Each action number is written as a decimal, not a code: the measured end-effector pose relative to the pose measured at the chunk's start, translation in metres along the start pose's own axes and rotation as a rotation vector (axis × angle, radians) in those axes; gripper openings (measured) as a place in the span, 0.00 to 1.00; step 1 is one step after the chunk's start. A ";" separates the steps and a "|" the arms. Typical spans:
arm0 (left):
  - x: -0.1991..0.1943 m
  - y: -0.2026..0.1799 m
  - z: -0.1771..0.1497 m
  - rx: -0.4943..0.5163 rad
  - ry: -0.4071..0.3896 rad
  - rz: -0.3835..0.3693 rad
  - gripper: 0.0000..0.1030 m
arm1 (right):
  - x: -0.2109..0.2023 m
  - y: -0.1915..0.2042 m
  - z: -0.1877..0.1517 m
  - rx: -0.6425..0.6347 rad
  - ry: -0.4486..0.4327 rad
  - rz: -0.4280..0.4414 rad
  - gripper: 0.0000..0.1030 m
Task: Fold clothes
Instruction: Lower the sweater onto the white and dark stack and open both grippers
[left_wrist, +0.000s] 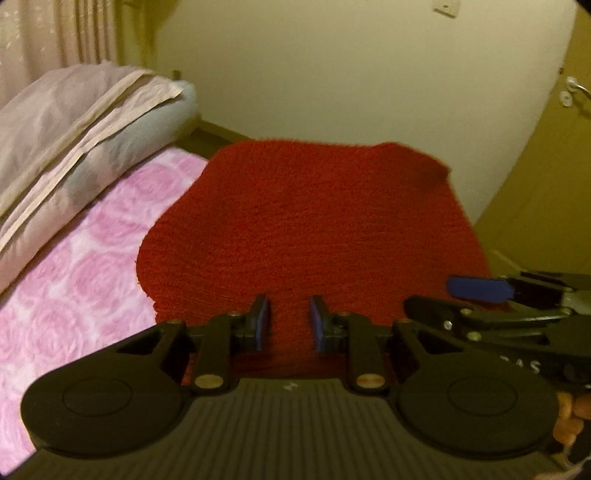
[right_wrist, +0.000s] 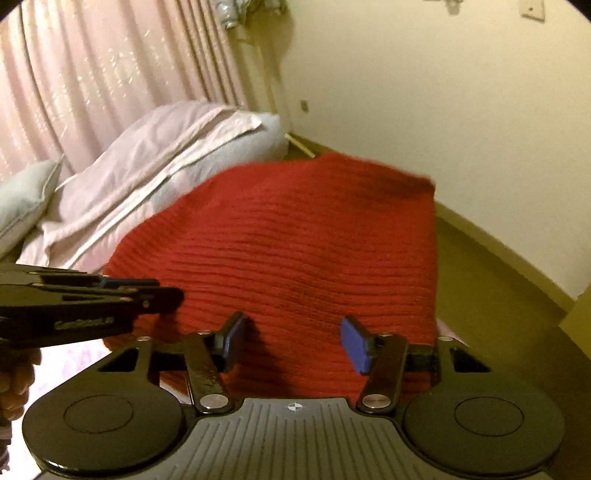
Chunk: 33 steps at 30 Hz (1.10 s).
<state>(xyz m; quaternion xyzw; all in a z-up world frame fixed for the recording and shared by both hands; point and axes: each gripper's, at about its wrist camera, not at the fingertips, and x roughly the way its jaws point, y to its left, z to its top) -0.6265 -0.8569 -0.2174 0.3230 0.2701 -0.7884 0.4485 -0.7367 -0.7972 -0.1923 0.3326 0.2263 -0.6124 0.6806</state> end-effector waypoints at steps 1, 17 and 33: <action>0.003 0.002 -0.002 0.000 -0.007 -0.001 0.21 | 0.001 -0.002 -0.001 0.002 0.007 -0.001 0.54; -0.034 -0.013 0.009 0.018 -0.042 -0.013 0.08 | -0.032 -0.022 0.013 0.055 -0.001 -0.039 0.45; -0.054 -0.032 -0.004 -0.016 0.031 0.104 0.09 | -0.038 -0.012 0.001 0.051 0.078 -0.096 0.53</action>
